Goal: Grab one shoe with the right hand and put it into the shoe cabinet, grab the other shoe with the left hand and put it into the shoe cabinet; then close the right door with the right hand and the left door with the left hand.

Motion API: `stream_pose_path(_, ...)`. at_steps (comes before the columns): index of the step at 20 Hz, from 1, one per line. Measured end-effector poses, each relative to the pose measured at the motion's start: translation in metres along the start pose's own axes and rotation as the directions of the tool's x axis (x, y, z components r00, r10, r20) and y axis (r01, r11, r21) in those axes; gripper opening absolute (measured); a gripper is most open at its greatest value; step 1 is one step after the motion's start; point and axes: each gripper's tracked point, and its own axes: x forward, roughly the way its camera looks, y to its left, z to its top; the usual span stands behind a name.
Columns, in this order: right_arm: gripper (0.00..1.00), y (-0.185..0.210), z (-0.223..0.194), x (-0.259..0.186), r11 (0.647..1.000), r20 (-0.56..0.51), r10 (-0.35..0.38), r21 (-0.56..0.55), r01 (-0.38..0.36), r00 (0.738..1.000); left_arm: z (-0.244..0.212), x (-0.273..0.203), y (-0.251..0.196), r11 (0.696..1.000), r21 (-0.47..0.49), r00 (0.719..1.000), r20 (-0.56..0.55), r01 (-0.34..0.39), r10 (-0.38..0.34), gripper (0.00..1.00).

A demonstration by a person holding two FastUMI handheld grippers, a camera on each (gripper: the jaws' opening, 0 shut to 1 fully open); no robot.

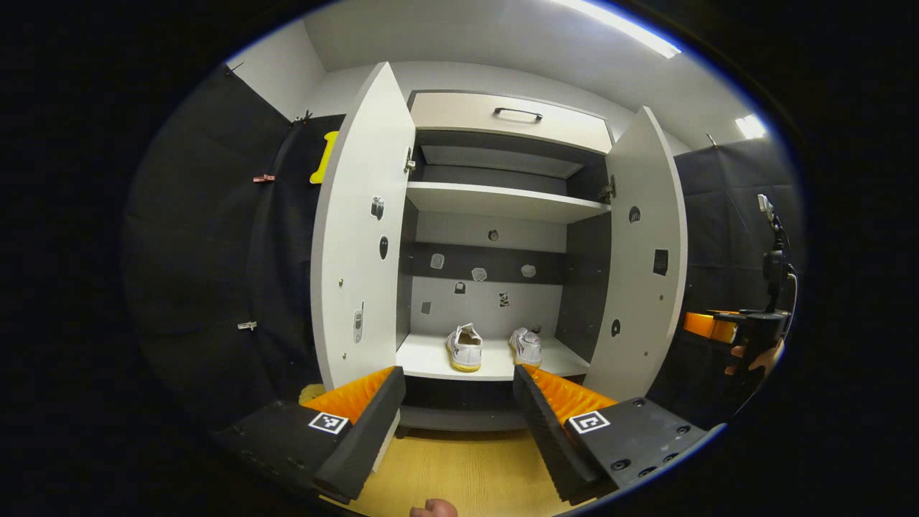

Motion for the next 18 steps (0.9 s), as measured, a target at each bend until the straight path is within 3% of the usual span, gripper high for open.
stream_pose_path(3,0.98,0.036,-0.004,0.005,0.998,-0.013,0.067,0.011,-0.066,0.998,0.0,-0.005,0.008,1.0,-0.006,1.0,0.0,-0.01,0.01,0.95)
stream_pose_path(7,0.98,0.103,-0.007,0.0,0.977,-0.022,0.209,0.054,-0.207,0.978,0.003,-0.011,0.022,0.999,-0.01,1.0,0.004,-0.03,0.03,0.95)
stream_pose_path(12,0.98,0.145,-0.011,-0.021,0.962,-0.023,0.271,0.034,-0.27,0.962,0.001,-0.019,0.056,0.996,-0.004,0.996,0.001,-0.087,0.087,0.95)
stream_pose_path(18,0.98,0.163,-0.025,-0.04,0.955,-0.054,0.295,0.041,-0.294,0.954,0.003,-0.013,0.124,0.981,0.027,0.982,0.0,-0.191,0.191,0.95)
